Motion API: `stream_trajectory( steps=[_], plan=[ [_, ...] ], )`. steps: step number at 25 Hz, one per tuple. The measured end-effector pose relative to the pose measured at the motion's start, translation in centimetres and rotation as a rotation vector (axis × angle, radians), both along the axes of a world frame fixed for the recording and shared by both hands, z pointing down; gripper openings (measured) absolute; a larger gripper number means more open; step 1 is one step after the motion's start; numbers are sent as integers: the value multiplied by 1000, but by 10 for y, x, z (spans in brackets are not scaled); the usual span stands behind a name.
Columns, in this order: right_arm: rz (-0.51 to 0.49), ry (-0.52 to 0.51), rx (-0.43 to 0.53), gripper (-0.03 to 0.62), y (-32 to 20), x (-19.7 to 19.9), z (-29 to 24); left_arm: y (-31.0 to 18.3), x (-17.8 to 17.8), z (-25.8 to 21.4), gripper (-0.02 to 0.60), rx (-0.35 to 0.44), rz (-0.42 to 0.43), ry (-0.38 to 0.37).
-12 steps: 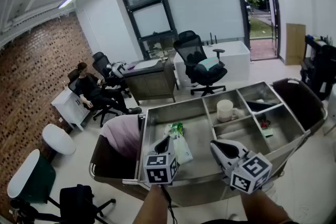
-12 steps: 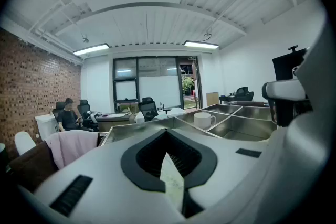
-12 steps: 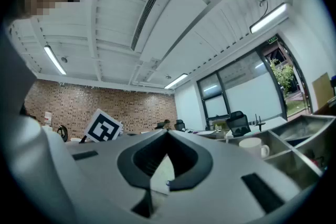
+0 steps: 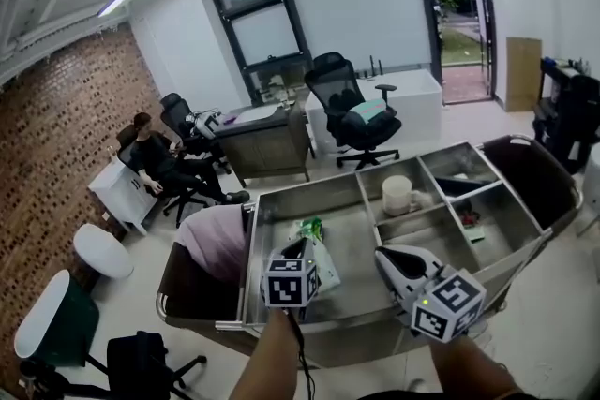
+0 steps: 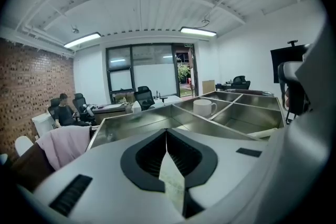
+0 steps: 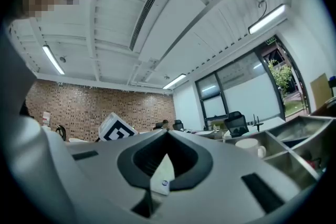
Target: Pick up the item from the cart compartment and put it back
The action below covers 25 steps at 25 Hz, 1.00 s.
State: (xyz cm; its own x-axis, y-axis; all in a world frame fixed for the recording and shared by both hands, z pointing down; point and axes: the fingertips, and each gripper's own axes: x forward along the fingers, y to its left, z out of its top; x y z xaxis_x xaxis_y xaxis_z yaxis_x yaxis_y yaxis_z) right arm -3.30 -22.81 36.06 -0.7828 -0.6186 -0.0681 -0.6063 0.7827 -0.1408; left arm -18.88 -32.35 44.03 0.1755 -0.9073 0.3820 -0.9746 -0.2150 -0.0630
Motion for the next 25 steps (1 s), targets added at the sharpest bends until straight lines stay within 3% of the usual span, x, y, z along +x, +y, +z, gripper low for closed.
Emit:
stream_trajectory(
  steps=[1, 2, 3, 12, 21, 25],
  plan=[
    [2, 0, 0, 12, 0, 1, 0, -2, 2, 3, 35, -12, 6, -2],
    [4, 0, 0, 12, -1, 1, 0, -3, 3, 7, 177, -26, 12, -3],
    [5, -1, 0, 12, -1, 2, -1, -5, 5, 10, 244, -39, 17, -3],
    [11, -3, 1, 12, -5, 4, -1, -15, 4, 33, 351, -121, 7, 25],
    [13, -4, -3, 12, -11, 3, 1, -35, -3, 67, 353, -238, -10, -8],
    [20, -5, -6, 12, -13, 4, 3, -35, -12, 93, 351, -362, -28, -53]
  ],
)
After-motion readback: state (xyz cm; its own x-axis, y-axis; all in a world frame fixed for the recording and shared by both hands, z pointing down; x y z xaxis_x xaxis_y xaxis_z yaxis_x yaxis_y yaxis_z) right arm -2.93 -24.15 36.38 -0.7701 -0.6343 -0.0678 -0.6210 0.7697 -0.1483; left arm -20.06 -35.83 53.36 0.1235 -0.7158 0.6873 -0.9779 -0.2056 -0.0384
